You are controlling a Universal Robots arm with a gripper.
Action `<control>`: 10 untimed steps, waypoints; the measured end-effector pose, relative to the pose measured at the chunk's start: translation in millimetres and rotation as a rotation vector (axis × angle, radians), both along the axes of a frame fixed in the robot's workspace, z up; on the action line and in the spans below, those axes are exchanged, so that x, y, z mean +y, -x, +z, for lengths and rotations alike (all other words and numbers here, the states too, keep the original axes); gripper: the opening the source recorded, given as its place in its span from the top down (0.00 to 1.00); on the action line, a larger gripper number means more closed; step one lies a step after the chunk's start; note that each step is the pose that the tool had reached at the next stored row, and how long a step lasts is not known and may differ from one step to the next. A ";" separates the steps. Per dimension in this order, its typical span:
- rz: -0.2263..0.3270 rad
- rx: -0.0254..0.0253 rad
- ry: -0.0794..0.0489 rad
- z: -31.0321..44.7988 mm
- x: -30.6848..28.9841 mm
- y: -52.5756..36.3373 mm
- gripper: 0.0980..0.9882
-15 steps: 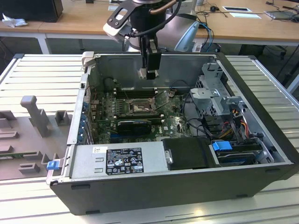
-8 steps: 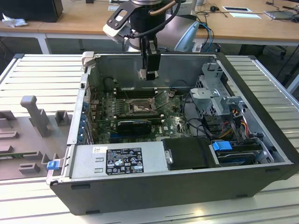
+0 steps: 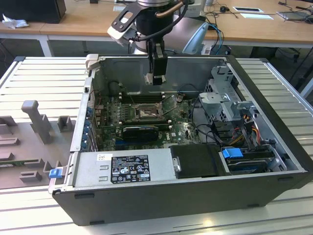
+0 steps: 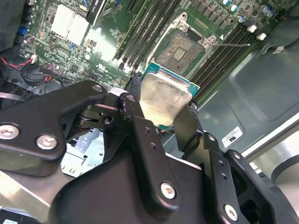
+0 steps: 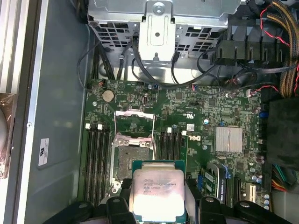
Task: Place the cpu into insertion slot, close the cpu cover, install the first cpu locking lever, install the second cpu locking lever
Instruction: 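Place the cpu into insertion slot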
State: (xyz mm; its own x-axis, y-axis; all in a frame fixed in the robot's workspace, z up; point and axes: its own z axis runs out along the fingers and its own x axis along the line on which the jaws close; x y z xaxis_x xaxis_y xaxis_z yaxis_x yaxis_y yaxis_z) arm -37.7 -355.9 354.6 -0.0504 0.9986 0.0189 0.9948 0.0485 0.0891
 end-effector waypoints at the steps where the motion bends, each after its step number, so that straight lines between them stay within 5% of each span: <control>1: -0.002 0.0000 0.000 -0.2 0.0 0.0 0.52; 10: -0.023 0.0000 0.000 -1.9 0.0 0.0 0.52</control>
State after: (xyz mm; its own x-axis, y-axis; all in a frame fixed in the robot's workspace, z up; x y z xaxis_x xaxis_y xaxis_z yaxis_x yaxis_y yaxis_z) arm -37.7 -355.9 352.7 -0.0275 0.9994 0.0190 0.9957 0.0257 0.0891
